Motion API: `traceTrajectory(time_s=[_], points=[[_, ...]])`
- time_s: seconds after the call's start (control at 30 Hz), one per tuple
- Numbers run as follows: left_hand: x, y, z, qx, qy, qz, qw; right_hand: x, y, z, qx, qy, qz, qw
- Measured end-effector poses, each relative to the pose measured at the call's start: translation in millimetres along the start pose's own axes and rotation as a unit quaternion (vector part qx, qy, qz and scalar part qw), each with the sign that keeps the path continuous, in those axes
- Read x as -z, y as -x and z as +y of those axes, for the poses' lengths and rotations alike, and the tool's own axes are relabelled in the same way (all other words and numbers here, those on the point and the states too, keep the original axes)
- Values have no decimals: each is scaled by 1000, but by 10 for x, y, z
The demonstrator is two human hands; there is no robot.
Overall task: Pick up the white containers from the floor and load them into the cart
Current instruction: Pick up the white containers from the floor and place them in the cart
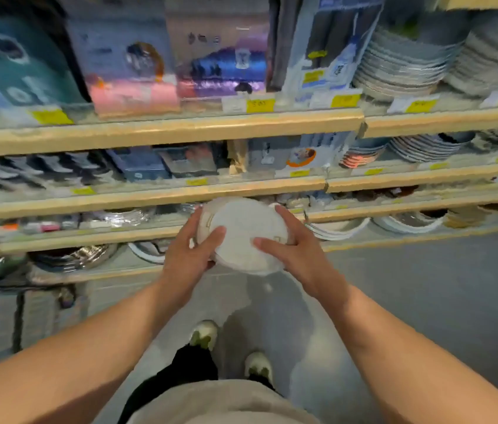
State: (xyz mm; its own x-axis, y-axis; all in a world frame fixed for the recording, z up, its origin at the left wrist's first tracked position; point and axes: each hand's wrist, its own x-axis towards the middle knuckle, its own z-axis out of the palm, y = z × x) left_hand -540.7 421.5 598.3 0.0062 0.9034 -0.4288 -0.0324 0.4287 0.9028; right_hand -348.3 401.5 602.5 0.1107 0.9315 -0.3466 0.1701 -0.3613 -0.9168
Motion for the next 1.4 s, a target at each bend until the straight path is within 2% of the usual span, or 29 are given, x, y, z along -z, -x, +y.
traceTrajectory(time_s=[0.23, 0.5, 0.7, 0.83, 1.03, 1.13, 1.3, 1.4], points=[[996, 407, 78, -37, 95, 150, 983, -1016, -98, -512, 59, 73, -153, 984], [2702, 862, -30, -71, 112, 276, 952, -2842, 57, -897, 82, 84, -290, 950], [4129, 1066, -100, -60, 103, 353, 928, -4306, 248, -1144, 105, 97, -341, 929], [4879, 1121, -90, -61, 97, 425, 898, -5154, 262, -1362, 110, 109, -381, 912], [5804, 968, 20, -80, 120, 460, 876, -6212, 80, -1687, 103, 89, -438, 889], [6256, 828, 70, -78, 94, 486, 865, -6724, -53, -1779, 109, 94, -465, 873], [6897, 649, 10, -62, 129, 538, 831, -7589, -237, -1857, 94, 115, -516, 843], [7192, 591, -72, -40, 151, 547, 823, -8031, -285, -1799, 87, 148, -520, 837]])
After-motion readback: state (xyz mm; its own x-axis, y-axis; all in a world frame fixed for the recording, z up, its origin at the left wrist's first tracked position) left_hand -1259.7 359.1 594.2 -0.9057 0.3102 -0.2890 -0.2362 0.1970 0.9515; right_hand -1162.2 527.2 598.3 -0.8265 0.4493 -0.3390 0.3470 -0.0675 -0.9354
